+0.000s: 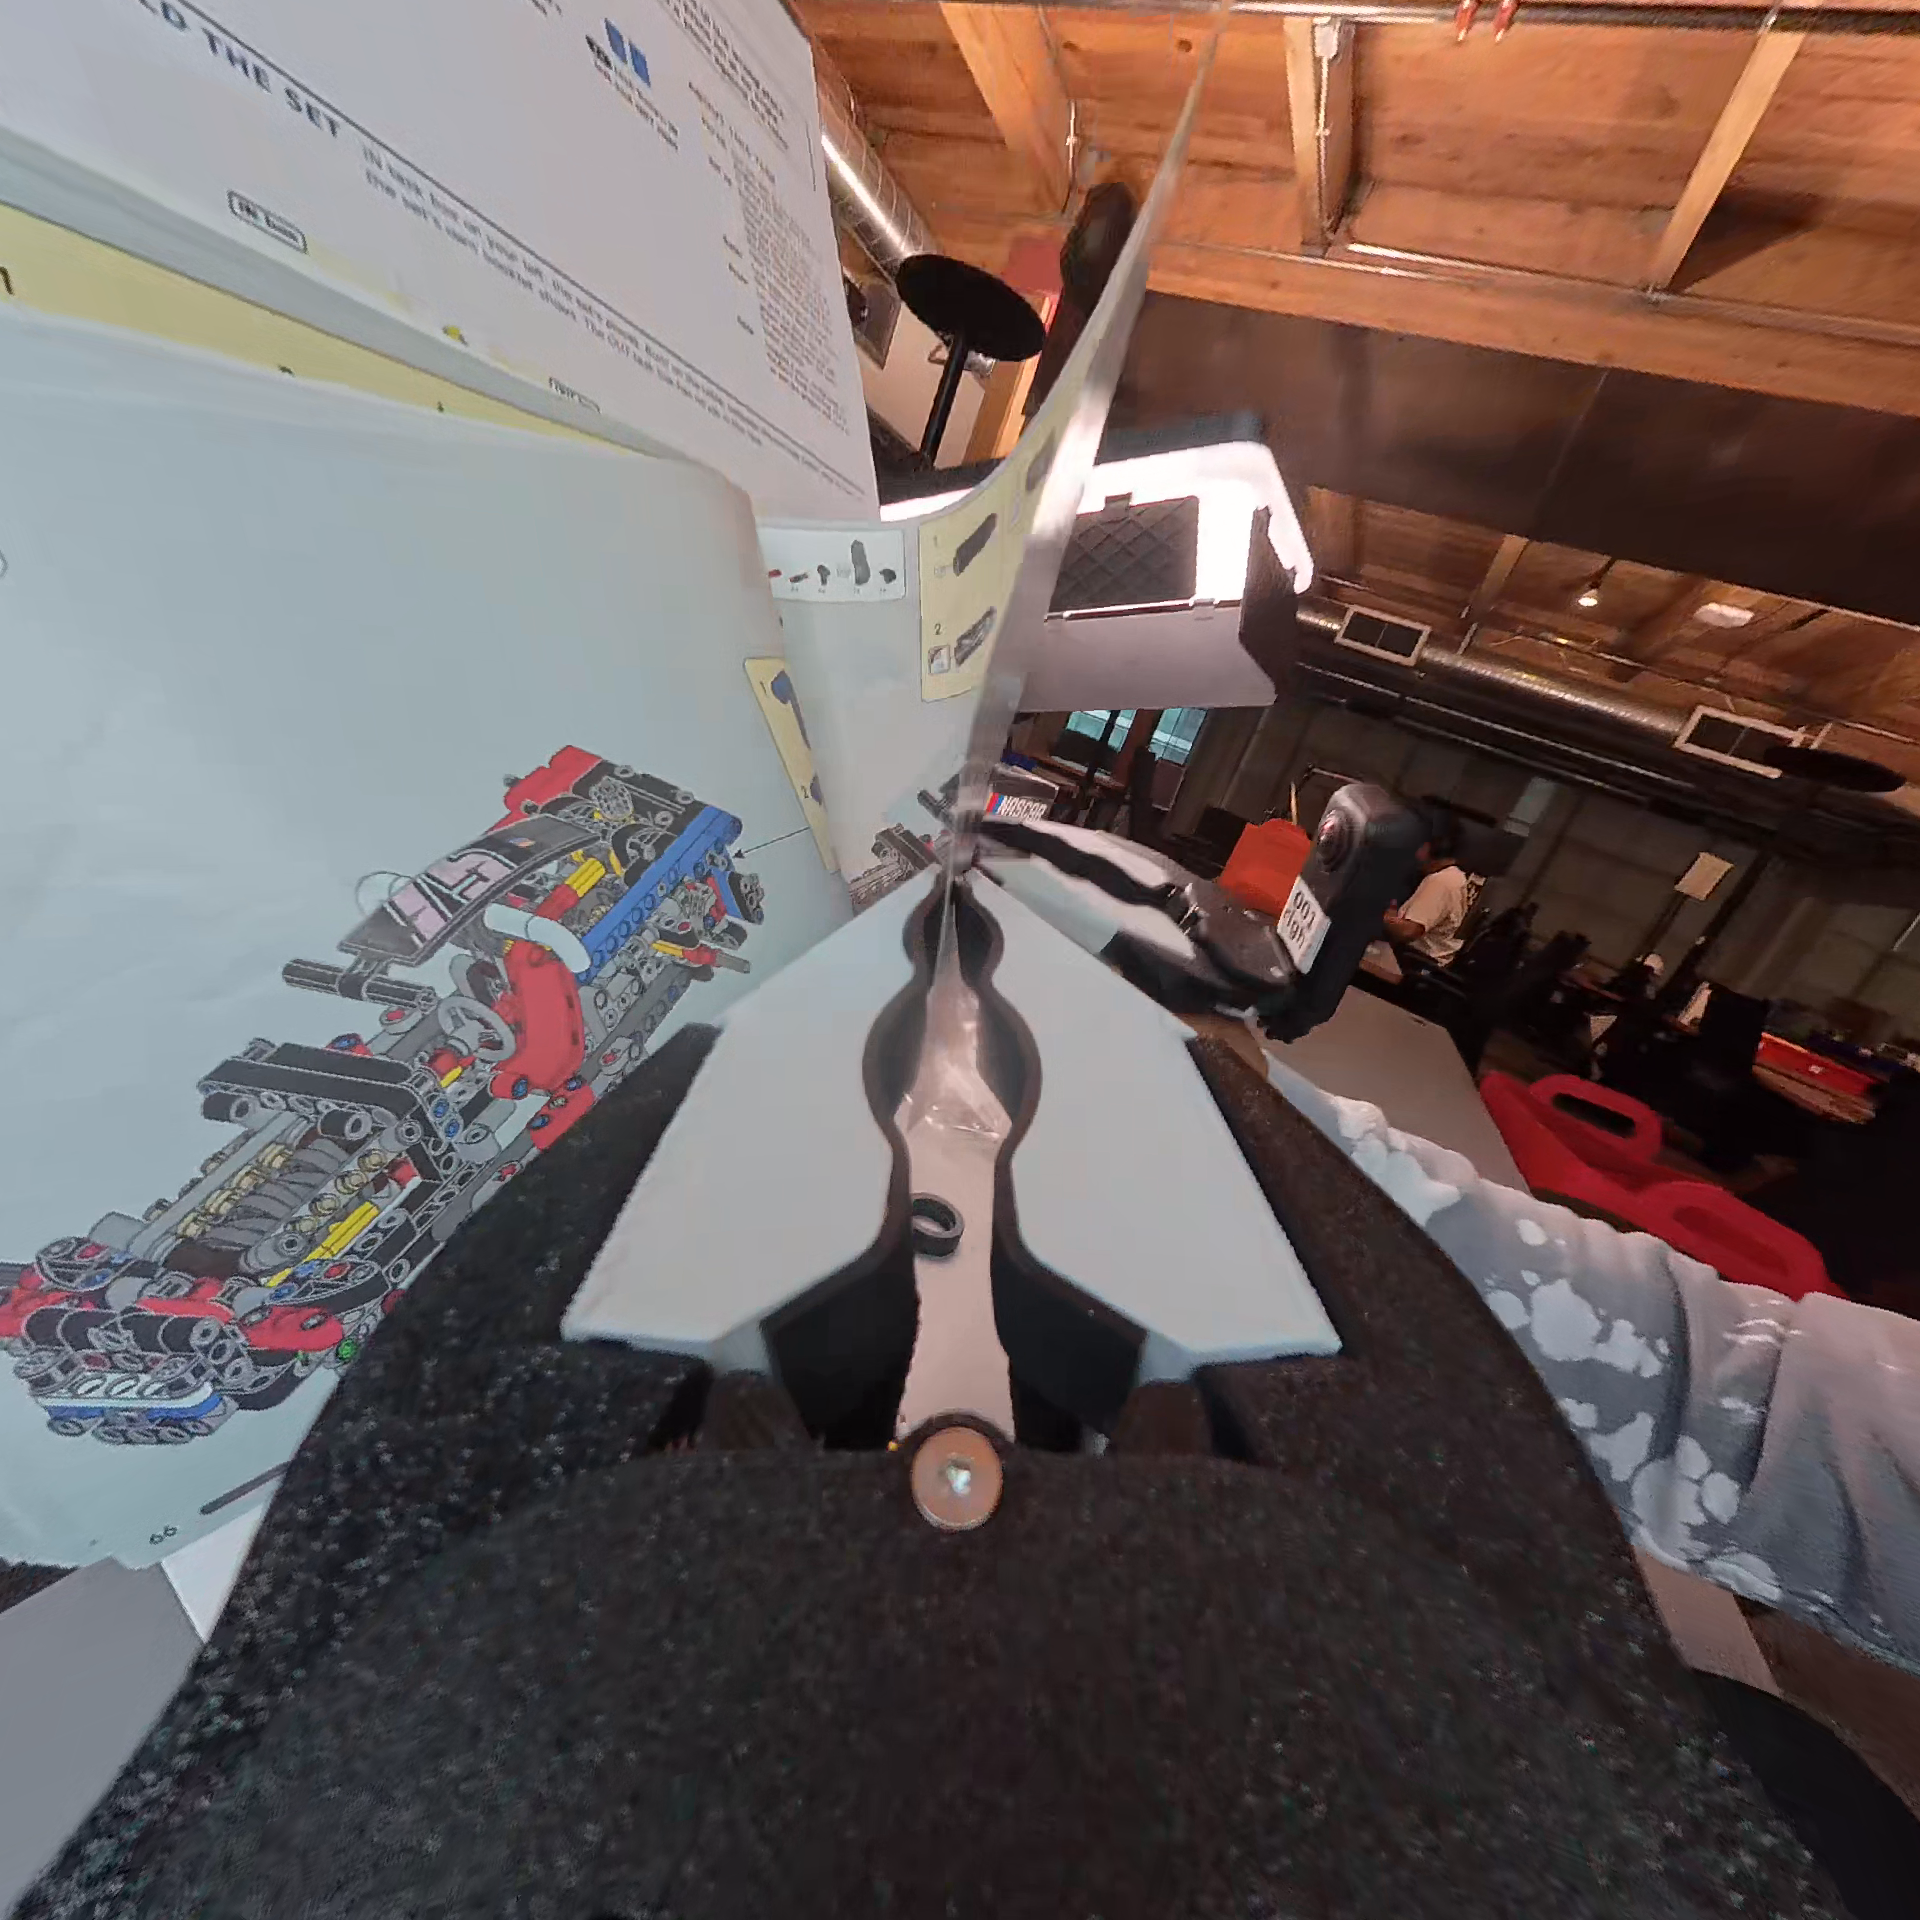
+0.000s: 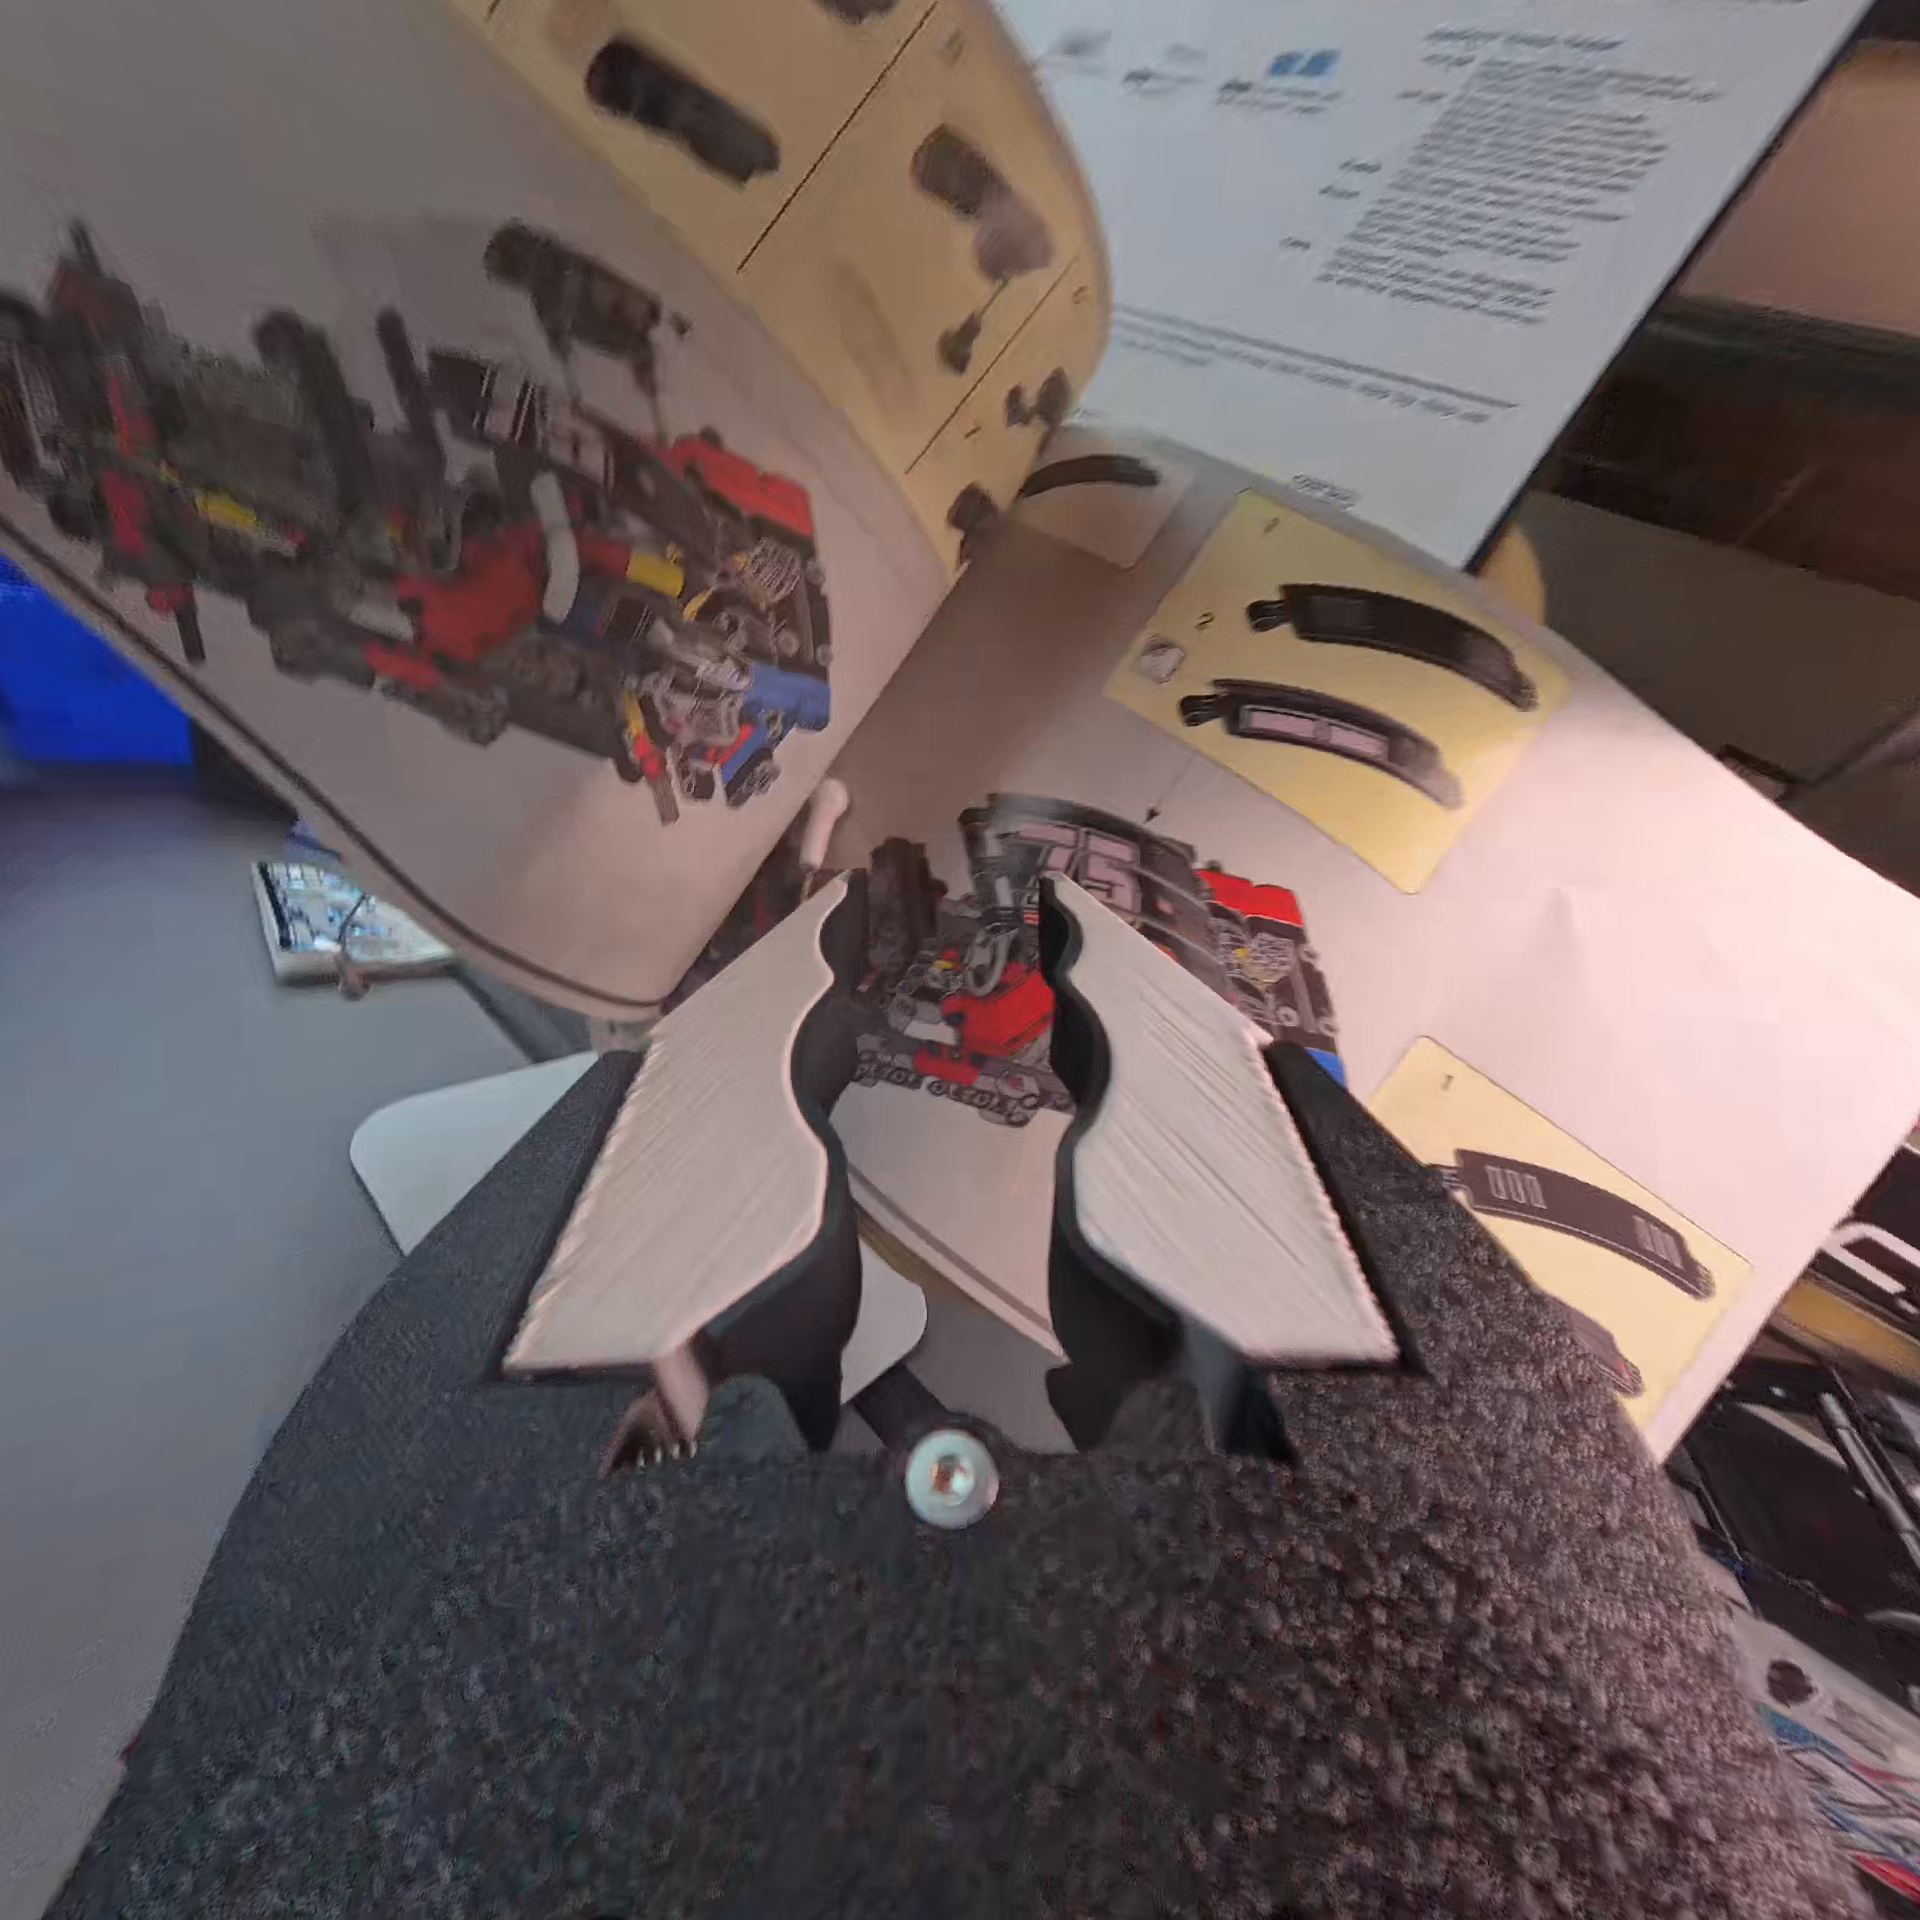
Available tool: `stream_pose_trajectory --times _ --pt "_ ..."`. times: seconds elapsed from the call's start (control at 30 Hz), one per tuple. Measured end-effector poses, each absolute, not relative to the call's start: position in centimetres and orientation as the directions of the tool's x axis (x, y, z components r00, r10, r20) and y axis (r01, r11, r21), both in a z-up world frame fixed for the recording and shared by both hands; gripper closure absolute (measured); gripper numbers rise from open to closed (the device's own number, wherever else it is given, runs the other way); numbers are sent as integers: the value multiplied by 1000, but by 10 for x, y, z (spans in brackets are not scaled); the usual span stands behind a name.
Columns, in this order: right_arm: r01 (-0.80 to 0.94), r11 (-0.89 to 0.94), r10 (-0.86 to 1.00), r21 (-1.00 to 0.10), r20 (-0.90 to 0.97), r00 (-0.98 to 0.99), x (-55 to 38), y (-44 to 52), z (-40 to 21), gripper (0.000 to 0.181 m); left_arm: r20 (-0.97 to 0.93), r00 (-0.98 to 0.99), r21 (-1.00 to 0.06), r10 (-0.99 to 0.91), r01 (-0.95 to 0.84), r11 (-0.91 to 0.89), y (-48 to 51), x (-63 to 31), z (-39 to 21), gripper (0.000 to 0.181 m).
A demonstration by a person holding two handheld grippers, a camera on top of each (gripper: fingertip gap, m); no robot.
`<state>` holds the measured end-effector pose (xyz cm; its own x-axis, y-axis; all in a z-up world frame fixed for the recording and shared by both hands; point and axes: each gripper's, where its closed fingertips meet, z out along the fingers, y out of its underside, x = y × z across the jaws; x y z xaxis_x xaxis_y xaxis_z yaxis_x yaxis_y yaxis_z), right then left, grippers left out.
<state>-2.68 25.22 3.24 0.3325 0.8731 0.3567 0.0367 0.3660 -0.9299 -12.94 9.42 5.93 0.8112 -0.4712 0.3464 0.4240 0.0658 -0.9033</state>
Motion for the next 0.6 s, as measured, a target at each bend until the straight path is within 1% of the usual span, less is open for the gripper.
stream_pose_trajectory --times 0.03,0.13,0.23,0.3,0.37,0.47,0.53,0.6 --pt "92 401 858 -912 408 311 -34 247 23 149 350 804 -897 -481 435 75 88 -131 64 181" --pt "199 488 800 -850 527 287 -56 234 9 148 363 774 -877 -519 472 91 74 -129 78 181" --pt "293 456 800 -841 531 279 -71 237 -6 150 353 753 -877 -555 473 85 71 -111 89 181" --pt "293 438 797 -850 517 310 -69 244 -7 180 317 756 -894 -573 440 86 73 -94 94 181" --pt "223 346 845 -911 406 347 -62 247 -5 181 281 757 -910 -590 405 86 78 -76 98 181" --pt "105 140 903 -985 170 395 -44 255 -6 181 238 746 -928 -622 364 82 89 -44 103 181" --pt "23 -12 901 -1000 0 434 -26 265 -13 181 206 736 -940 -645 331 77 99 -20 101 181" --pt "-13 -117 892 -993 -111 439 -13 272 -27 181 193 729 -947 -657 313 69 112 1 97 181"
